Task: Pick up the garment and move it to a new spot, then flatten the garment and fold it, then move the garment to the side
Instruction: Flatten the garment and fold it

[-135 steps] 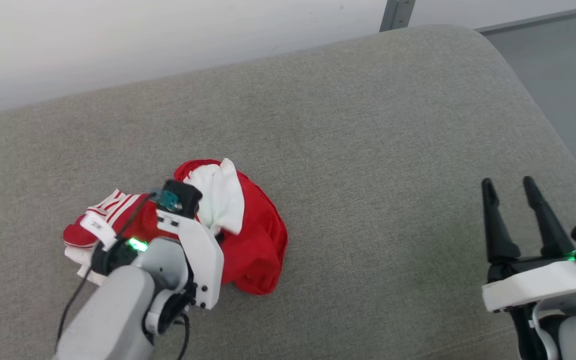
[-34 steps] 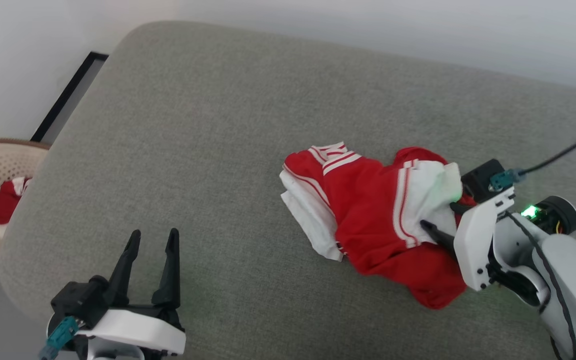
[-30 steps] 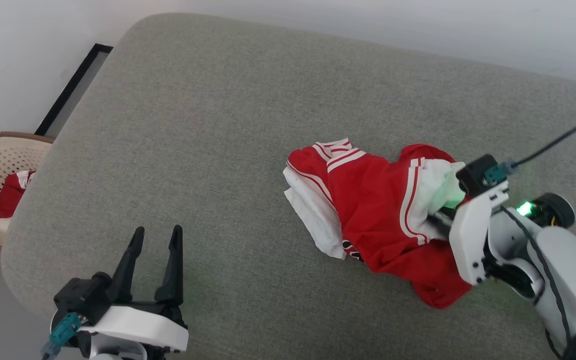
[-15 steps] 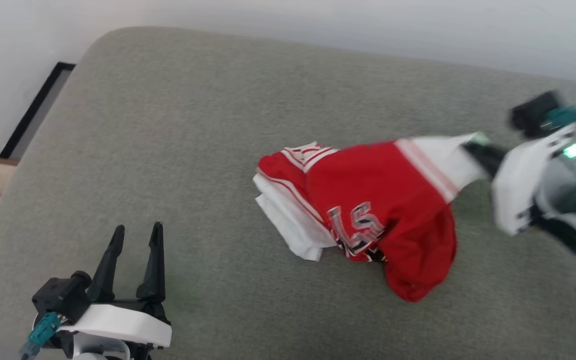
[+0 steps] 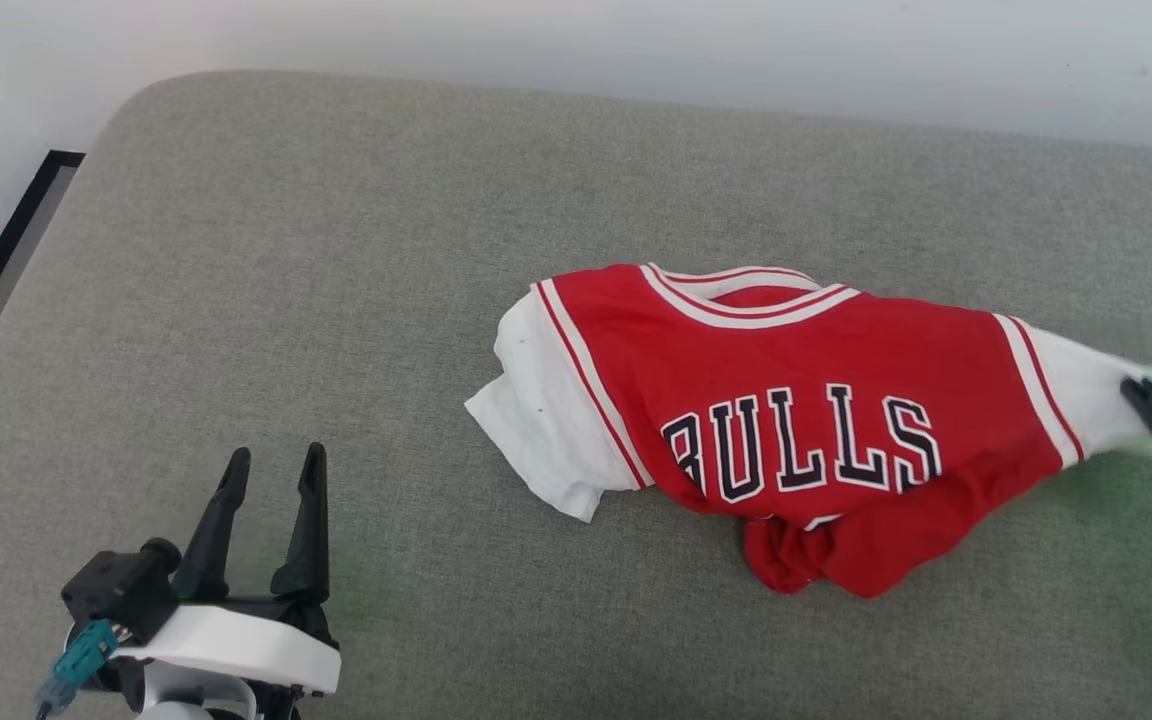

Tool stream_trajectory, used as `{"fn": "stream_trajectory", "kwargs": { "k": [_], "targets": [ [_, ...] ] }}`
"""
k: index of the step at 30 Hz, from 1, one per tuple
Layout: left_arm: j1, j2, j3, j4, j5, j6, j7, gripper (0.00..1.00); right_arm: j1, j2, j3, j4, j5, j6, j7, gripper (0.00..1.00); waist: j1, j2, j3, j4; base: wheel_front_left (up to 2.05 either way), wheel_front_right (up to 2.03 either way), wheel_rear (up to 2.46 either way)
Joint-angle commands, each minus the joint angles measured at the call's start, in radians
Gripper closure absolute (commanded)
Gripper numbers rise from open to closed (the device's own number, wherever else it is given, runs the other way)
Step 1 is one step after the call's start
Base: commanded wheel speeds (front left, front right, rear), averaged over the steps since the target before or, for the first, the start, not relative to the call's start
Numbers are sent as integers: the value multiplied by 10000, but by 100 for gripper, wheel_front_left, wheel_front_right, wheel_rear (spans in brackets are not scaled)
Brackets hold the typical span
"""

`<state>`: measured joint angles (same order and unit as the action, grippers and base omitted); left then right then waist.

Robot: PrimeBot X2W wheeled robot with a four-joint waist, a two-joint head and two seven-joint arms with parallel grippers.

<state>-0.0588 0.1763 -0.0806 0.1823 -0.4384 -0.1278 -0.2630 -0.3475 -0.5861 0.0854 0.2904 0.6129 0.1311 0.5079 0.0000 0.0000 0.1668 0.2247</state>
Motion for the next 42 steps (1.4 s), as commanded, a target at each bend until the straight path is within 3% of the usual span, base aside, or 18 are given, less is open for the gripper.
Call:
{"fn": "stream_trajectory", "kwargs": {
  "k": [1,5,6,7,8,16,24,31,42],
  "targets": [
    [-182,63,-57,22,-96,-37,-21,0,52,163,-65,262,-114,-7,-149,100,0,0,34,-12,0,0,0],
    [-366,245,-348,204,-298,-37,-21,0,-224,595,203,1293,-180,-7,-432,100,0,0,115,-51,0,0,0],
    [-448,331,-447,262,-338,-37,-21,0,-370,633,321,1503,-195,-7,-545,72,0,0,128,-70,0,0,0],
    [-523,395,-574,315,-438,-37,-21,0,-472,665,429,1707,-215,-7,-616,53,0,0,134,-94,0,0,0],
    [-603,484,-689,409,-514,-37,-19,0,-554,715,571,1893,-204,-7,-640,0,0,0,124,-123,0,0,0],
    [-1283,1413,-1793,880,-1646,-37,484,0,-953,664,1063,1947,-34,-7,-858,0,0,0,-166,-649,0,0,0],
    [-2122,2420,-2734,1253,-2745,-38,1975,0,-451,908,513,155,-161,-7,-1998,0,0,0,-442,-1642,0,0,0],
    [-2797,2961,-3232,2056,-3556,-35,3625,0,503,1902,-590,-1516,-879,-7,-3102,0,0,0,-430,-2589,0,0,0],
    [-4140,3510,-3661,3754,-3546,382,6147,0,2062,3460,-1297,-3539,-1570,-5,-2940,0,0,0,-6,-3798,0,0,0]
  ]
}}
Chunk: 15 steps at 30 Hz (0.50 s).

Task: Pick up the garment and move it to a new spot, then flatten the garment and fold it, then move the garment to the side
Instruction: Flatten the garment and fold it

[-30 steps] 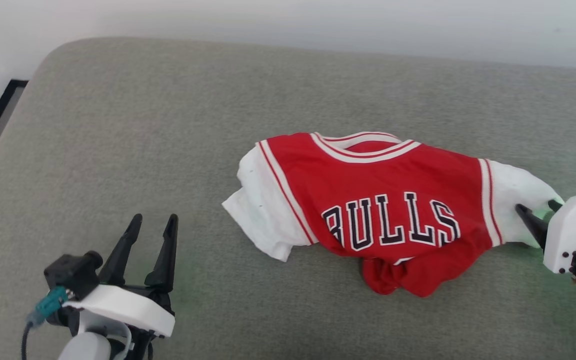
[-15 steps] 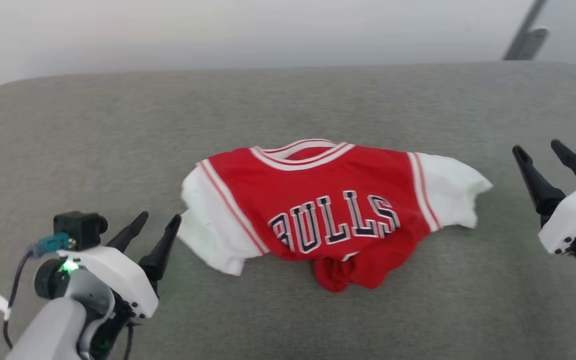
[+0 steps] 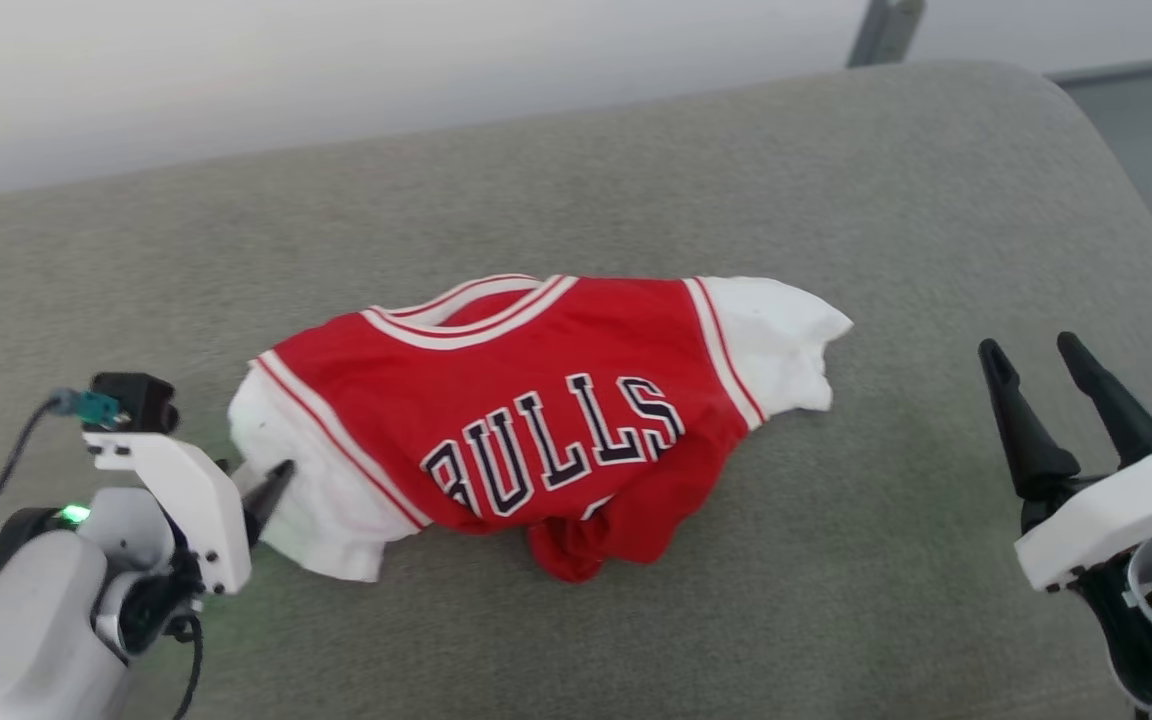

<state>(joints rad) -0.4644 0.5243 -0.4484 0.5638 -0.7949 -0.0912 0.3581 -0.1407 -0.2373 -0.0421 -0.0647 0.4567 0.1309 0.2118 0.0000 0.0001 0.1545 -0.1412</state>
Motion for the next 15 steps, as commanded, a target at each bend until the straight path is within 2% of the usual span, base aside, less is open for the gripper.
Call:
{"fn": "stream_trajectory", "kwargs": {
  "k": [1,4,8,13,15],
  "targets": [
    [-258,0,-16,236,-97,23,309,0,186,158,-39,-223,-40,-3,69,0,0,-1,206,-295,0,0,0],
    [-465,-48,-172,736,-213,87,1049,0,385,409,-73,-518,-45,-3,122,0,0,-1,327,-471,0,0,0],
    [-677,-193,-524,1437,-147,411,2128,0,529,537,11,-808,38,-3,389,0,0,-1,493,-593,0,0,0],
    [-945,-469,-861,2466,-171,1160,3730,0,415,298,316,-965,167,-3,906,0,0,-1,686,-550,0,0,0],
    [-1043,-625,-1072,2669,-162,1219,4340,0,201,197,426,-889,256,-3,1084,0,0,-1,766,-493,0,0,0]
  ]
}}
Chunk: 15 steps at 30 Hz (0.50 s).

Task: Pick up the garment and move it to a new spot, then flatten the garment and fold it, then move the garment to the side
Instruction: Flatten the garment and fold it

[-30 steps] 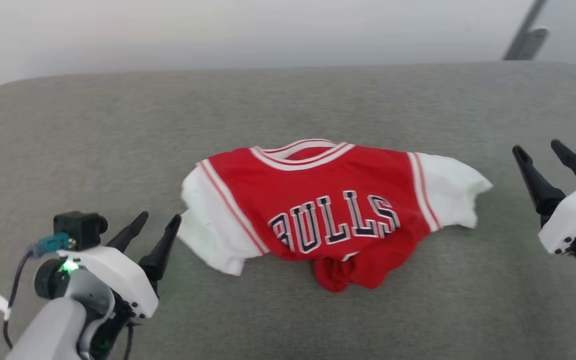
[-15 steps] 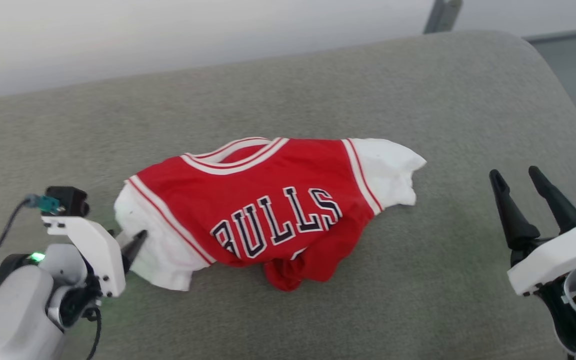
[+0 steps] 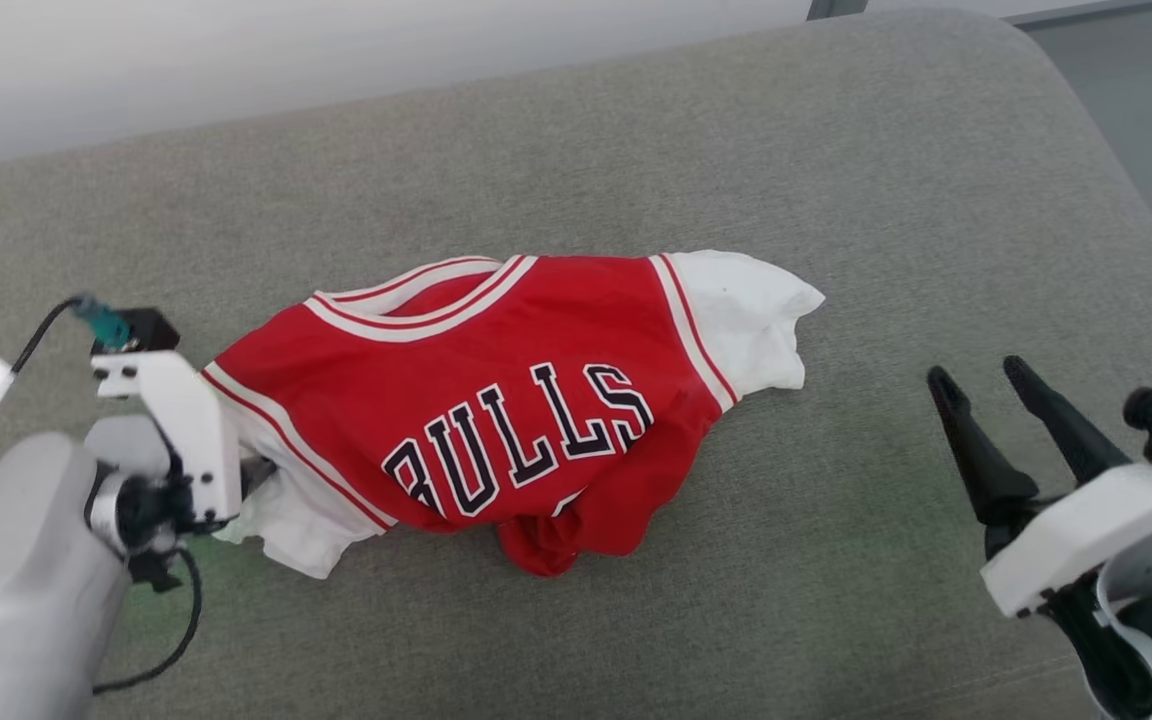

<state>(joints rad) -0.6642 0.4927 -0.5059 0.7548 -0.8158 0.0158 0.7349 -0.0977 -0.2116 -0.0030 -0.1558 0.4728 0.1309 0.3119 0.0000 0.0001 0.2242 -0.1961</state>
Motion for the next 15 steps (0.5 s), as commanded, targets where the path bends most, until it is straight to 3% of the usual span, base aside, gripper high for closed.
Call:
{"fn": "stream_trajectory", "kwargs": {
  "k": [1,2,3,8,15],
  "targets": [
    [955,-309,-496,759,47,149,572,0,-229,-60,35,21,95,-3,83,0,0,-1,68,56,0,0,0],
    [869,-381,-590,732,61,4,721,68,-351,-122,92,101,130,-3,166,0,0,-1,120,98,0,0,0],
    [758,-437,-611,706,66,-13,727,100,-496,-183,188,205,183,-3,268,0,0,-1,180,142,0,0,0],
    [192,-560,-605,651,122,-163,461,100,-1674,-640,690,1055,459,-5,712,0,0,-1,472,393,0,0,0],
    [-411,-796,-593,497,115,-468,31,100,-3672,-1399,1472,3275,827,-5,1359,0,0,-1,875,1090,0,0,0]
  ]
}}
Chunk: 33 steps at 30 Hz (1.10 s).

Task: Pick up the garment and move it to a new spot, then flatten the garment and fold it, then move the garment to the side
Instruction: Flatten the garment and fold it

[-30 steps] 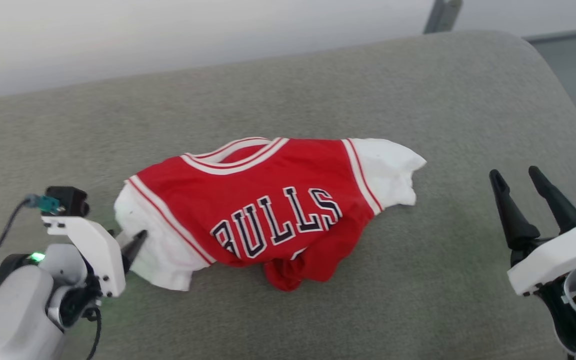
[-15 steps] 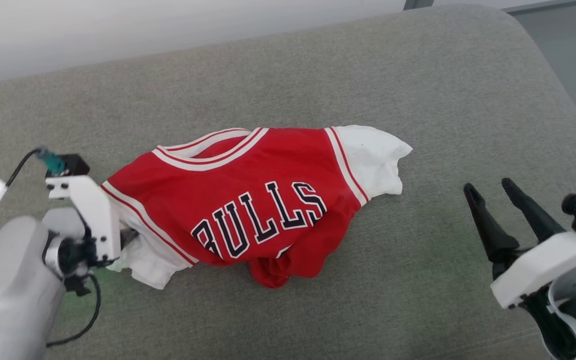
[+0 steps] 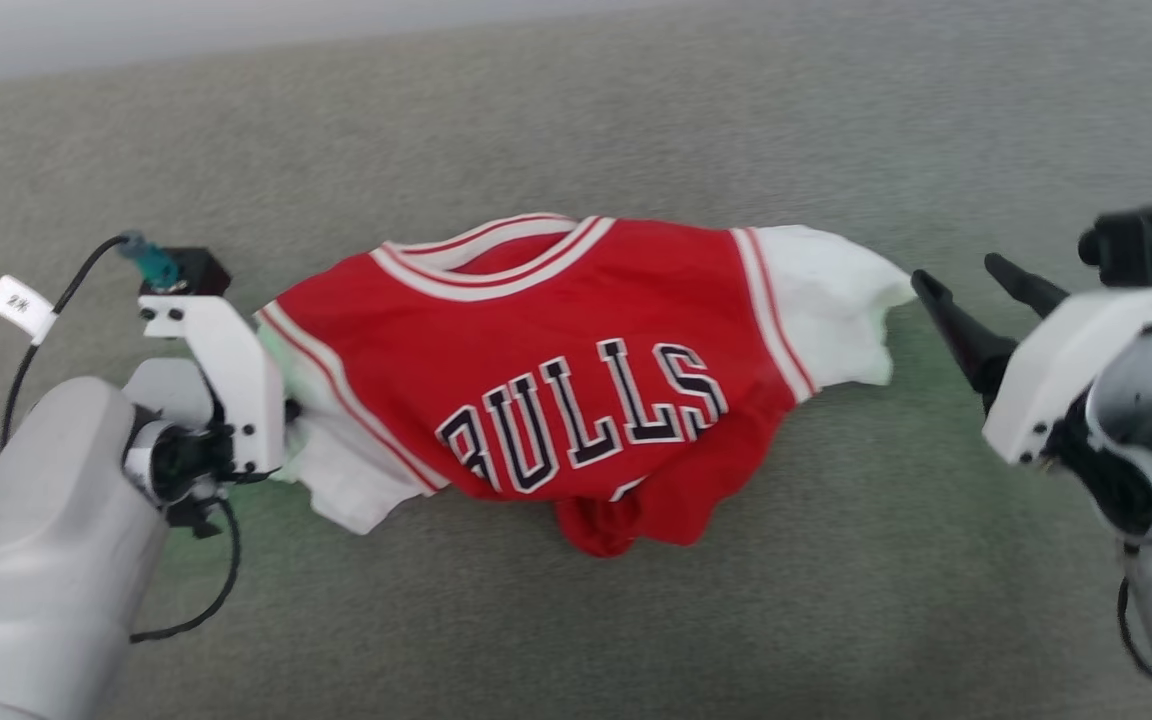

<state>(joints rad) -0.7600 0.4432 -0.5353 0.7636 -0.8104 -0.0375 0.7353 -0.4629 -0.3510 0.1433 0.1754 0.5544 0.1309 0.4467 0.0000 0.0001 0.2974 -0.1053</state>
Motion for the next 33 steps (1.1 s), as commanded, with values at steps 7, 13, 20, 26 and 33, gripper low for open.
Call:
{"fn": "stream_trajectory", "kwargs": {
  "k": [7,13,20,26,33],
  "targets": [
    [132,-664,-420,447,111,-115,-231,100,-1600,-471,1048,2352,500,-3,951,0,0,-1,473,891,0,0,0],
    [-120,-965,-539,633,107,-236,-377,100,-2379,-509,2306,4174,846,-3,1801,0,0,-1,655,1236,0,0,0],
    [-257,-1170,-597,992,42,-390,-612,100,-2595,-558,3497,5878,1098,-9,2271,0,0,-1,592,1411,0,0,0],
    [-349,-1042,-519,1278,-85,-487,-739,100,-2848,-813,3728,5906,1845,-9,1644,100,0,-1,172,1419,0,0,0],
    [-863,-560,-221,942,-202,-576,-843,100,-3157,-1593,3881,4710,2459,-8,996,100,0,-1,-575,1315,0,0,0]
  ]
}}
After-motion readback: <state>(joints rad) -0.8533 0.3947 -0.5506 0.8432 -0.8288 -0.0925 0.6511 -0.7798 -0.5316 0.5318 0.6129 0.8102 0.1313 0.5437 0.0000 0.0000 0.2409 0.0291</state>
